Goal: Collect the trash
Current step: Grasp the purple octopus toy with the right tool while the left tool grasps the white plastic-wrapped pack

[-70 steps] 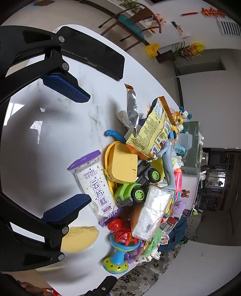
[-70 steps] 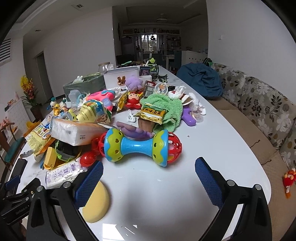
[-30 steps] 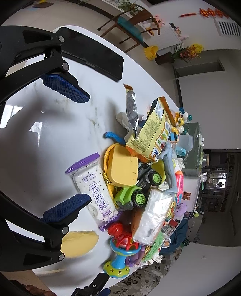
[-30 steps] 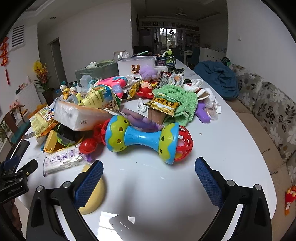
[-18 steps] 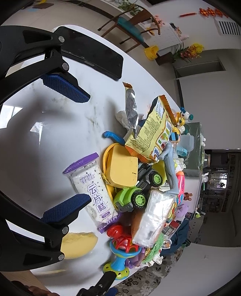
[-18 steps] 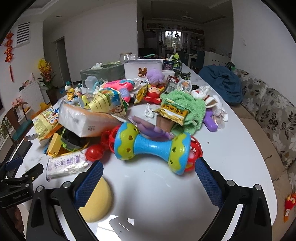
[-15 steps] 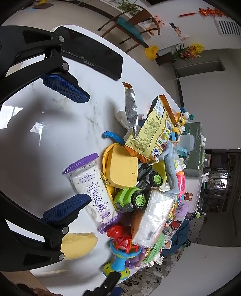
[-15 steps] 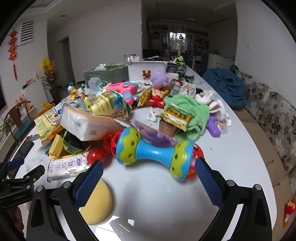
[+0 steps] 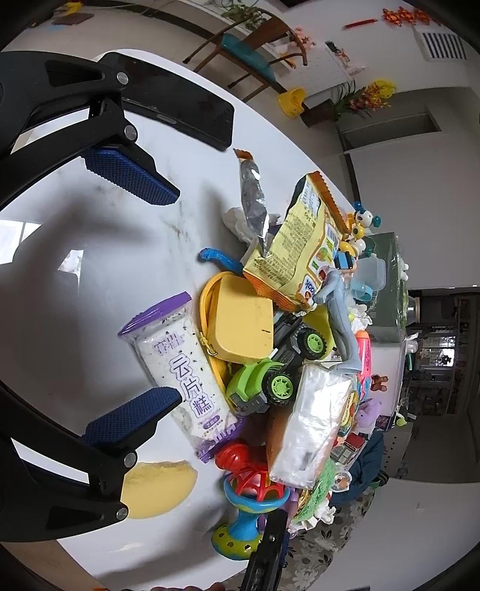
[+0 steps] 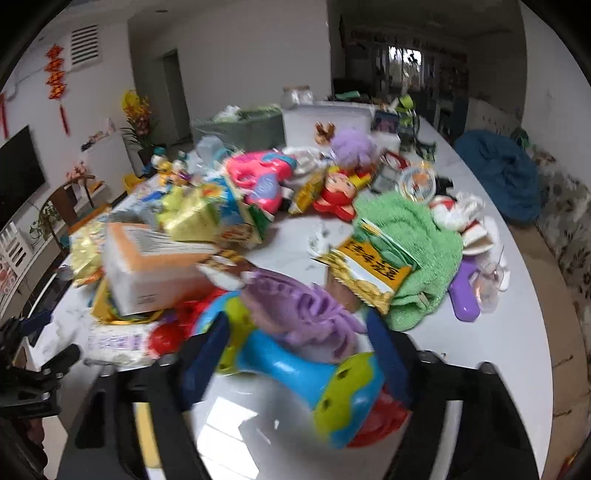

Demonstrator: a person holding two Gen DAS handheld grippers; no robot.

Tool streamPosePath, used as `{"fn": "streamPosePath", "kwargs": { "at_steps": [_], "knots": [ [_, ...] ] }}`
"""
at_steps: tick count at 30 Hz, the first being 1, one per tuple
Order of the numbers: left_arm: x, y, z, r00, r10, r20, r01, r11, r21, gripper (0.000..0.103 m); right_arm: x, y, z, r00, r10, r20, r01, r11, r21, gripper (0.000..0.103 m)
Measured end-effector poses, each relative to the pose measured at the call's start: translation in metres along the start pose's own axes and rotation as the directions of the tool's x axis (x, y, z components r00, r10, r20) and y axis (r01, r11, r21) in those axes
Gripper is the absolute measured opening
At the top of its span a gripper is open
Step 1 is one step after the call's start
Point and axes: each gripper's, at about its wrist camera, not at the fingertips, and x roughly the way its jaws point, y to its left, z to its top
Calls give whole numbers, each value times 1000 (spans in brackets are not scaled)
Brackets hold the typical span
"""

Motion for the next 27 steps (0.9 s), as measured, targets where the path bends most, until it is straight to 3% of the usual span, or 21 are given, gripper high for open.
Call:
{"fn": "streamPosePath", "kwargs": {
  "at_steps": [1,5,8,9,15,18,24,27],
  "knots": [
    [0,0,1,1000,-4,-1,4,1000,-2,97,3,0,1,1000,12,-11,-12,1000,-3,45],
    [-1,0,4,1000,-14,5,14,1000,-15,97,19,11,10,998,-25,-53,20,996,-91,45],
    [0,-4,6,1000,-24,8,24,1000,-9,97,34,8,18,995,8,-100,-18,995,-97,42],
    [1,-6,6,1000,-18,9,18,1000,-1,97,38,6,18,991,65,-120,-76,993,-88,12],
    [-1,-17,10,999,-37,32,37,999,17,97,17,21,22,996,53,-75,-65,984,-165,6],
    [-3,-20,10,997,-74,29,74,997,2,97,-2,17,22,994,103,-39,-108,984,-140,6],
    [-14,-33,33,983,-153,98,152,988,18,97,-70,4,13,971,206,117,-198,977,-75,6],
    [-3,-56,53,984,-145,99,141,989,48,96,-96,-6,7,961,219,169,-214,976,-47,6]
  ]
}}
